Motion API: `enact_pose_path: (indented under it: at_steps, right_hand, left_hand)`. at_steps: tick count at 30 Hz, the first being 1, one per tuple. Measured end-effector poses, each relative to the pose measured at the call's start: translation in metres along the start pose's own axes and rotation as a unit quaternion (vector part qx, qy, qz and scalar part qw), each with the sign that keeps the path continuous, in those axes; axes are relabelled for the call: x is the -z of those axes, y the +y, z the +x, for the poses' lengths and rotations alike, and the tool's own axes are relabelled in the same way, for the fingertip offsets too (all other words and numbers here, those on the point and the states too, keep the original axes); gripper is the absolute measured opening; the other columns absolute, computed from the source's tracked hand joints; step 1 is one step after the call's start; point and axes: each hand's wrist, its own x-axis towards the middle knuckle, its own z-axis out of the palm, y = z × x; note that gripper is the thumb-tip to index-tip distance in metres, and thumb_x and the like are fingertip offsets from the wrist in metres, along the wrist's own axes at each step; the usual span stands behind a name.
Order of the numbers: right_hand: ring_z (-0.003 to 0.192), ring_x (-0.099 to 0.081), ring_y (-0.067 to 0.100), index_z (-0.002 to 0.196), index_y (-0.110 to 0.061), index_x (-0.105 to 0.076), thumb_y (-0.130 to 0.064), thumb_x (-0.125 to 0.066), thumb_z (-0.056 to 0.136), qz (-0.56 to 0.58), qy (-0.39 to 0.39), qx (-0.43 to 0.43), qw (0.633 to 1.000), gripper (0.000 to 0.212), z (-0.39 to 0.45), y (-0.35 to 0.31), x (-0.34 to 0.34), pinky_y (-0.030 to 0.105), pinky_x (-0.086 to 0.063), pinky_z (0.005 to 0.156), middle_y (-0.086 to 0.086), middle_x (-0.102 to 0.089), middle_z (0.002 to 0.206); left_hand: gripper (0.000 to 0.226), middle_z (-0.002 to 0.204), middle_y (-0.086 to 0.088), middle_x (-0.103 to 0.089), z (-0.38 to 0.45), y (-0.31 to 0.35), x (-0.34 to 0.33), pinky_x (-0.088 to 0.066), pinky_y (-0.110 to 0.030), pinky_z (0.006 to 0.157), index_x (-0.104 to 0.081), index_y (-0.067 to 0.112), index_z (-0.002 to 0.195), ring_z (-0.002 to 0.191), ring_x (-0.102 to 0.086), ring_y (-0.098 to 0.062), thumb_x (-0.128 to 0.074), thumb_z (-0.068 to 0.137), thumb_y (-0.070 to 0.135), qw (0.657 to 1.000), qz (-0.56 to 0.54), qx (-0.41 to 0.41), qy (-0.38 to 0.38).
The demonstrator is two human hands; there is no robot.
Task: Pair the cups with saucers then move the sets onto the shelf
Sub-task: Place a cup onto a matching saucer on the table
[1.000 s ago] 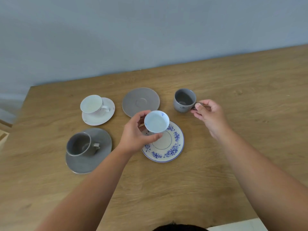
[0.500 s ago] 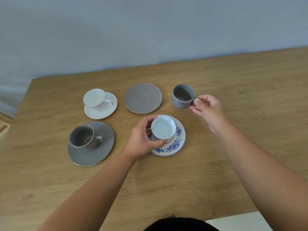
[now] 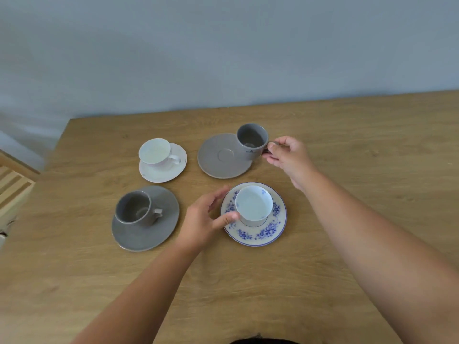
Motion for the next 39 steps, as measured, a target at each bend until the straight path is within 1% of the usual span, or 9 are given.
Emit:
enact_pose_path:
  at_steps: [2, 3, 8, 12, 15, 27, 31, 34, 39]
  right_hand:
    - [0.084, -0.071, 0.018, 0.09, -0.014, -0.058, -0.01, -0.057, 0.094, -0.008, -0.02, -0.008, 1.0, 0.006, 0.009, 0.0, -0.012, 0.025, -0.057, 0.08, 0.01, -0.068, 0.093]
    - [0.083, -0.07, 0.018, 0.089, -0.015, -0.058, -0.01, -0.057, 0.094, -0.013, -0.026, -0.011, 1.0, 0.007, 0.013, 0.001, -0.016, 0.023, -0.057, 0.079, 0.011, -0.068, 0.093]
    - [0.079, -0.069, 0.015, 0.089, -0.013, -0.057, -0.009, -0.058, 0.094, -0.041, -0.049, -0.025, 0.998, 0.007, 0.027, 0.006, -0.033, 0.021, -0.057, 0.075, 0.012, -0.064, 0.093]
    - [0.082, -0.07, 0.017, 0.103, -0.007, -0.057, -0.01, -0.058, 0.094, -0.051, -0.056, -0.032, 0.997, 0.009, 0.034, 0.01, -0.041, 0.027, -0.057, 0.083, 0.014, -0.066, 0.096]
    - [0.084, -0.071, 0.017, 0.107, -0.006, -0.057, -0.011, -0.059, 0.094, -0.053, -0.059, -0.038, 0.996, 0.014, 0.037, 0.012, -0.045, 0.028, -0.057, 0.084, 0.014, -0.067, 0.096]
    - [0.089, -0.072, 0.02, 0.09, -0.016, -0.061, -0.013, -0.062, 0.092, -0.065, -0.065, -0.027, 0.995, 0.003, 0.036, 0.014, -0.049, 0.028, -0.058, 0.081, 0.016, -0.068, 0.1]
    - [0.09, -0.073, 0.02, 0.102, -0.017, -0.061, -0.018, -0.067, 0.088, -0.064, -0.06, -0.018, 0.996, 0.015, 0.031, 0.014, -0.044, 0.032, -0.058, 0.086, 0.016, -0.069, 0.107]
    - [0.09, -0.071, 0.018, 0.115, -0.017, -0.057, -0.02, -0.069, 0.086, -0.069, -0.038, -0.002, 0.997, 0.032, 0.02, 0.011, -0.036, 0.034, -0.057, 0.089, 0.005, -0.069, 0.098]
    - [0.093, -0.069, 0.023, 0.119, -0.026, -0.052, -0.023, -0.064, 0.086, -0.136, 0.026, 0.006, 0.99, 0.036, -0.011, 0.027, -0.012, 0.044, -0.053, 0.092, -0.001, -0.069, 0.089]
  left_hand:
    - [0.024, 0.11, 0.033, -0.07, -0.004, 0.001, 0.0, -0.049, -0.013, 0.091, -0.065, 0.044, 0.113, 0.108, -0.065, 0.009, -0.067, 0.09, 0.037, 0.999, 0.001, 0.006, 0.039]
    - [0.02, 0.108, 0.029, -0.072, -0.005, 0.0, 0.0, -0.052, -0.018, 0.091, -0.067, 0.043, 0.109, 0.104, -0.067, 0.005, -0.064, 0.094, 0.031, 0.998, 0.005, 0.013, 0.056]
    - [0.021, 0.095, 0.011, -0.078, 0.0, -0.013, -0.005, -0.06, -0.042, 0.085, -0.072, 0.037, 0.106, 0.085, -0.073, -0.013, -0.071, 0.09, 0.024, 0.994, 0.012, 0.083, 0.07]
    - [0.027, 0.091, 0.007, -0.077, 0.007, -0.014, -0.006, -0.061, -0.047, 0.081, -0.075, 0.033, 0.11, 0.078, -0.071, -0.024, -0.074, 0.086, 0.019, 0.993, -0.007, 0.105, 0.054]
    - [0.031, 0.088, 0.0, -0.076, 0.009, -0.017, -0.005, -0.06, -0.05, 0.082, -0.076, 0.037, 0.109, 0.086, -0.072, -0.033, -0.074, 0.086, 0.016, 0.992, -0.025, 0.11, 0.054]
    - [0.034, 0.085, 0.002, -0.075, 0.01, -0.018, -0.004, -0.06, -0.05, 0.082, -0.075, 0.043, 0.106, 0.085, -0.071, -0.036, -0.074, 0.085, 0.017, 0.99, -0.032, 0.124, 0.066]
    - [0.032, 0.082, 0.003, -0.073, 0.01, -0.019, -0.002, -0.06, -0.051, 0.082, -0.076, 0.039, 0.107, 0.077, -0.07, -0.029, -0.074, 0.084, 0.017, 0.987, -0.036, 0.135, 0.074]
    - [0.032, 0.08, 0.007, -0.072, 0.008, -0.018, -0.001, -0.061, -0.05, 0.082, -0.076, 0.036, 0.109, 0.075, -0.067, -0.019, -0.074, 0.085, 0.015, 0.986, -0.042, 0.14, 0.076]
    - [0.033, 0.086, 0.001, -0.074, 0.006, -0.017, 0.002, -0.062, -0.047, 0.081, -0.074, 0.042, 0.104, 0.082, -0.071, -0.025, -0.074, 0.085, 0.015, 0.984, -0.044, 0.149, 0.091]
